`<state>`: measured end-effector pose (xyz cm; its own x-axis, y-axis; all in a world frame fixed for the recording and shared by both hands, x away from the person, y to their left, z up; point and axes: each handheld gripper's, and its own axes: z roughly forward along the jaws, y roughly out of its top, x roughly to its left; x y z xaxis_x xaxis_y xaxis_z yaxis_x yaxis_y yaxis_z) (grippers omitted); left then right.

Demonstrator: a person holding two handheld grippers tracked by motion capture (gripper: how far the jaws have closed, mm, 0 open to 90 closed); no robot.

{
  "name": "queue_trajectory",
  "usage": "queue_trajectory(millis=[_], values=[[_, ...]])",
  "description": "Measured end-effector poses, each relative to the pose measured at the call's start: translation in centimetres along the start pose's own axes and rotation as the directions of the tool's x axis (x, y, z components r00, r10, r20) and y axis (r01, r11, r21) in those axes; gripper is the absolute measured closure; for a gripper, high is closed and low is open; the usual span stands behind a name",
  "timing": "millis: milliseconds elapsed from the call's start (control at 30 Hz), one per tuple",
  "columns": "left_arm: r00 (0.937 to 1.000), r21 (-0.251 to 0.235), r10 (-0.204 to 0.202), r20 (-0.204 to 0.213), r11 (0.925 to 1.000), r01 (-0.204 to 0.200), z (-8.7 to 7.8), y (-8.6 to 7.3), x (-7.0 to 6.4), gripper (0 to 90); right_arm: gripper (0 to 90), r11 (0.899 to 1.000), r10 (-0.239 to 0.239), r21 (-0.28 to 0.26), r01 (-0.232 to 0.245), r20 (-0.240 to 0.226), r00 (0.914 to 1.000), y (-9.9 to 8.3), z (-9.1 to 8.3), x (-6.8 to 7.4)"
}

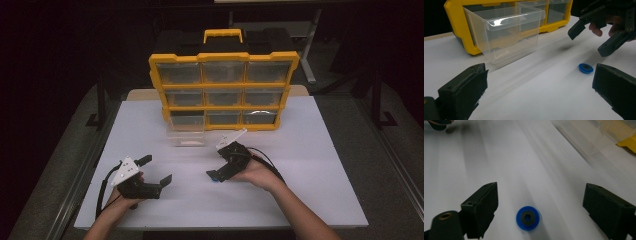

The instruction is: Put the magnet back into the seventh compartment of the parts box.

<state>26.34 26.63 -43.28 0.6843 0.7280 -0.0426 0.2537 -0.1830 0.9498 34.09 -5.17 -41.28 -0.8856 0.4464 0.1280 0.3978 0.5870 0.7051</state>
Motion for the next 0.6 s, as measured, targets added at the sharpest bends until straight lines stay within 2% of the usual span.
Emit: queue_trajectory(millis=[67, 133, 200, 267, 400, 600], values=[[1.0000, 0.001, -0.001, 0.001, 1.0000, 0.001, -0.05, 0.03, 0.02, 0.0, 13.1, 0.999, -0.029, 0.017, 0.029, 0.008, 0.9995, -0.07, 0.23, -0.03], [1.0000, -0.003, -0.004, 0.001, 1.0000, 0.004, -0.05, 0.02, 0.00, 0.0, 13.3, 0.999, -0.025, 0.032, 0.025, 0.006, 0.9997, -0.12, 0.45, 0.06], [1.0000, -0.003, -0.005, 0.002, 1.0000, 0.005, -0.05, 0.02, -0.02, 0.0, 13.3, 0.999, -0.002, 0.038, 0.002, 0.001, 1.0000, -0.12, 0.57, 0.24], [1.0000, -0.003, -0.005, 0.002, 1.0000, 0.005, -0.05, 0.02, -0.02, 0.0, 13.3, 0.999, -0.028, 0.045, 0.027, 0.011, 0.9995, -0.19, 0.70, 0.10], [1.0000, -0.005, 0.000, 0.002, 1.0000, 0.000, -0.07, 0.02, 0.05, 0.0, 13.7, 0.998, -0.017, 0.054, 0.016, 0.017, 0.9997, -0.25, 0.76, 0.21], [1.0000, -0.004, 0.003, 0.002, 1.0000, -0.003, -0.10, 0.02, 0.07, 0.0, 20.3, 0.997, -0.036, 0.064, 0.036, 0.006, 0.9993, -0.40, 0.75, 0.27]])
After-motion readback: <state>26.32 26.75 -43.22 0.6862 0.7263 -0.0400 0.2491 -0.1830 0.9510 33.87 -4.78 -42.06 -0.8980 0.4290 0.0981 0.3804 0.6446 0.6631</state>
